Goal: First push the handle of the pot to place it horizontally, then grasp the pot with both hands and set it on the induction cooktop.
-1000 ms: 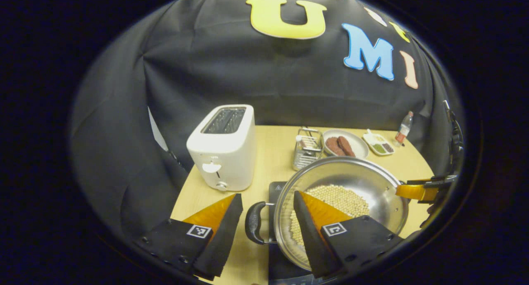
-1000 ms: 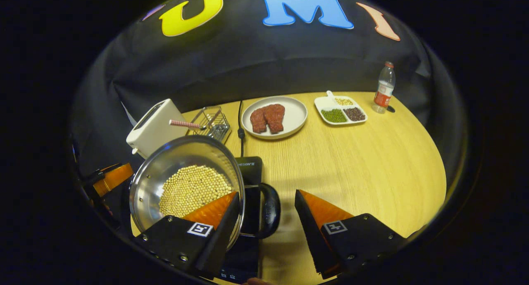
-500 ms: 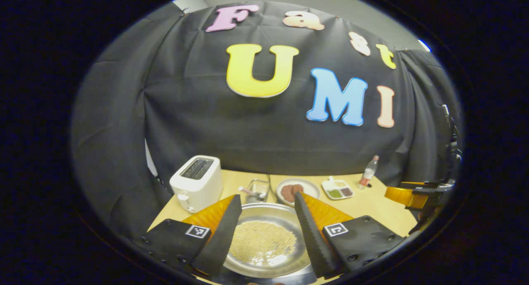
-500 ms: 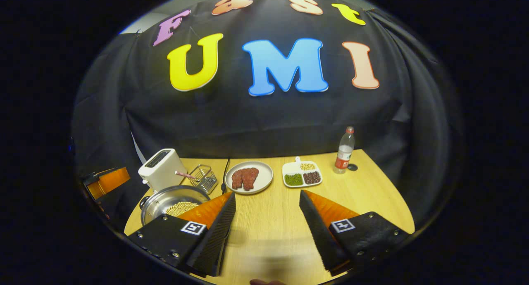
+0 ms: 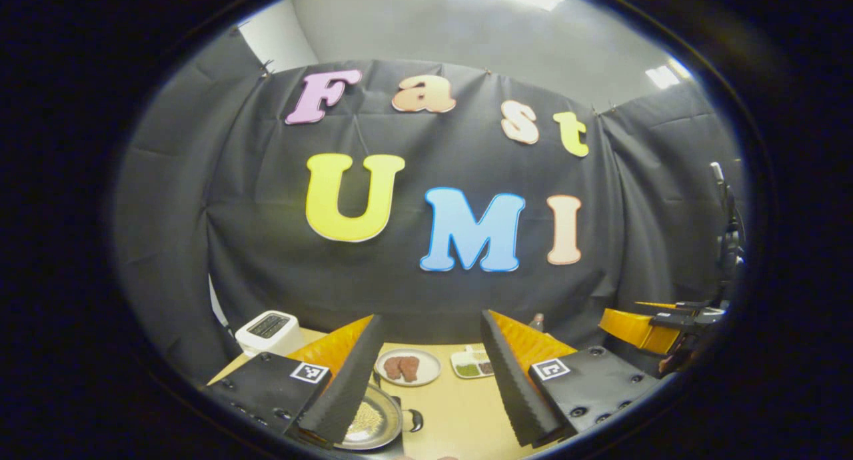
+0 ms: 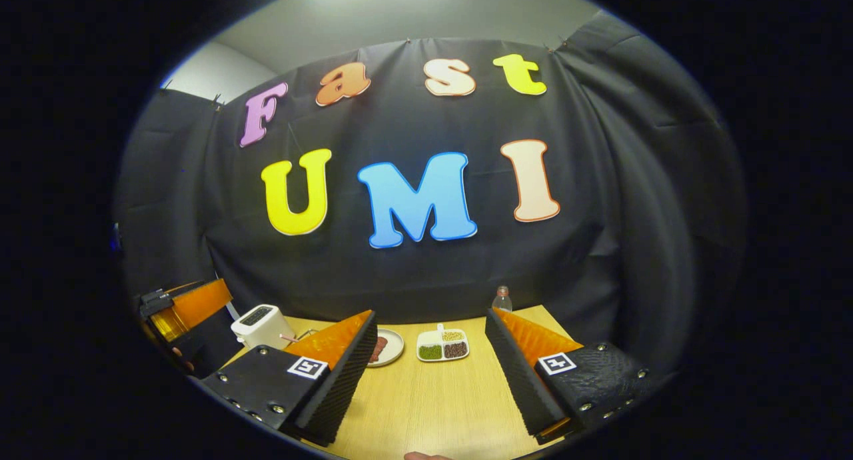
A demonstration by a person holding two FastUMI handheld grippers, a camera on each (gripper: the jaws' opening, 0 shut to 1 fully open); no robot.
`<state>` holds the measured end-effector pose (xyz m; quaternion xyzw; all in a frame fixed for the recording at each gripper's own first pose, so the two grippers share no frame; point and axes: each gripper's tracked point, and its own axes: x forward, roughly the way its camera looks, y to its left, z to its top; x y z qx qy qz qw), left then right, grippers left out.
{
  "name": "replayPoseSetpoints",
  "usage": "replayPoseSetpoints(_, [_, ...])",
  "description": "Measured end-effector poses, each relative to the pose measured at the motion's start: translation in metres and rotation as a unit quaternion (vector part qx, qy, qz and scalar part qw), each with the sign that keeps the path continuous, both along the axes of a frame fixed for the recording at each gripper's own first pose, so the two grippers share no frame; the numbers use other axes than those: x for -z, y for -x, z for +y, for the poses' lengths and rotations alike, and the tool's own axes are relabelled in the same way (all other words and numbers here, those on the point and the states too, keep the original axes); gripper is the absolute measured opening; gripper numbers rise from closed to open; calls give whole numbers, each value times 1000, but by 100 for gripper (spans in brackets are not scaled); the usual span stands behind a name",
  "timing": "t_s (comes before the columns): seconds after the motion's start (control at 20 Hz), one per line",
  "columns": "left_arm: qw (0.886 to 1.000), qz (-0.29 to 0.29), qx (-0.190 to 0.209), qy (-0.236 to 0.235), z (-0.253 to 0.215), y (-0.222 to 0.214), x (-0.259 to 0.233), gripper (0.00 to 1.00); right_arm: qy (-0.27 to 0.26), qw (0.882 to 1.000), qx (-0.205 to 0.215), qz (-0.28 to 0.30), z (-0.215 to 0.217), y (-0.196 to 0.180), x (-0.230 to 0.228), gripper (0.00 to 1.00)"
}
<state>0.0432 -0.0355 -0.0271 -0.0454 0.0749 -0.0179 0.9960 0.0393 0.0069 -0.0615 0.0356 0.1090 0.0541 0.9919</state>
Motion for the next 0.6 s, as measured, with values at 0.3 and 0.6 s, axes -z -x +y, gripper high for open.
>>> replayPoseSetpoints(0.3, [1000,-4,-21,-6,-36,11,-11,98,-2,1000,-29,2,-15,9,-13,99])
replayPoseSetpoints(0.6, [999,-20,-38,-6,-33,19,-28,98,-7,999,-43,0,-18,7,-25,99])
